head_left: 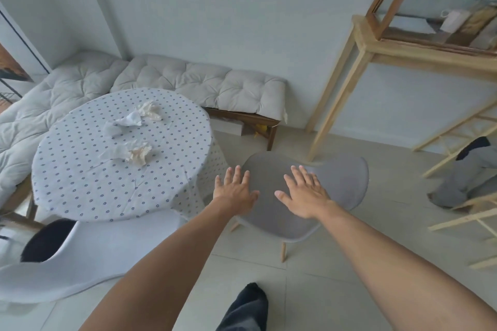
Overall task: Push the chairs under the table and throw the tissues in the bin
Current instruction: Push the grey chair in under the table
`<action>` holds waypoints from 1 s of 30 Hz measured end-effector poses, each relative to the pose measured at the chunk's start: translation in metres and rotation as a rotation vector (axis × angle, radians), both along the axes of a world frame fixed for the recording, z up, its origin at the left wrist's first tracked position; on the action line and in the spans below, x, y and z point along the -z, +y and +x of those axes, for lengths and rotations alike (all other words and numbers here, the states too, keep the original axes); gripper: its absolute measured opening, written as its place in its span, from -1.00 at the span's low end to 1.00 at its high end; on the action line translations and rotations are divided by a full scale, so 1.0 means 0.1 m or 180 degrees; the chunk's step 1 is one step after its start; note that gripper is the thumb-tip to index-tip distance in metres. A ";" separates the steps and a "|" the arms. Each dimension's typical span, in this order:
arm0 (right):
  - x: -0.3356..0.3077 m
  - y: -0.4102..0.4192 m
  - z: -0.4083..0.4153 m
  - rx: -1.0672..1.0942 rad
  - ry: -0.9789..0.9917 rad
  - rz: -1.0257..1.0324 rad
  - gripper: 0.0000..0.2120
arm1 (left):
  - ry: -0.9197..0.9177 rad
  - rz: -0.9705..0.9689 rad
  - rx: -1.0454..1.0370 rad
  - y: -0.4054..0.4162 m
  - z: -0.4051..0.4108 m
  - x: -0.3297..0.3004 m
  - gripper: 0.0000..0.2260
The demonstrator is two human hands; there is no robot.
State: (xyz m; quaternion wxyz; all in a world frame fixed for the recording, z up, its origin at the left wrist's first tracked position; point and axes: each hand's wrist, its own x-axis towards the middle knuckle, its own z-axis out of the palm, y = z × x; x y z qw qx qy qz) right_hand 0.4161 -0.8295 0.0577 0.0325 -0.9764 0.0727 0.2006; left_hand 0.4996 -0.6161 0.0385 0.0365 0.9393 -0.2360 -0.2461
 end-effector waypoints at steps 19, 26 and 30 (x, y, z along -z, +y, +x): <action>0.33 -1.89 1.64 -0.1520 0.0327 -0.0023 -0.25 | 0.0216 0.0135 -0.1372 -1.81 0.56 0.19 -0.31; 0.41 -2.35 1.53 -0.2324 0.0475 0.0033 -0.25 | 0.0309 0.0172 -0.2162 -2.42 -0.14 0.26 -0.30; 0.43 -2.66 1.32 -0.2494 0.0522 0.0054 -0.26 | 0.0249 0.0167 -0.2353 -2.73 -0.45 0.26 -0.30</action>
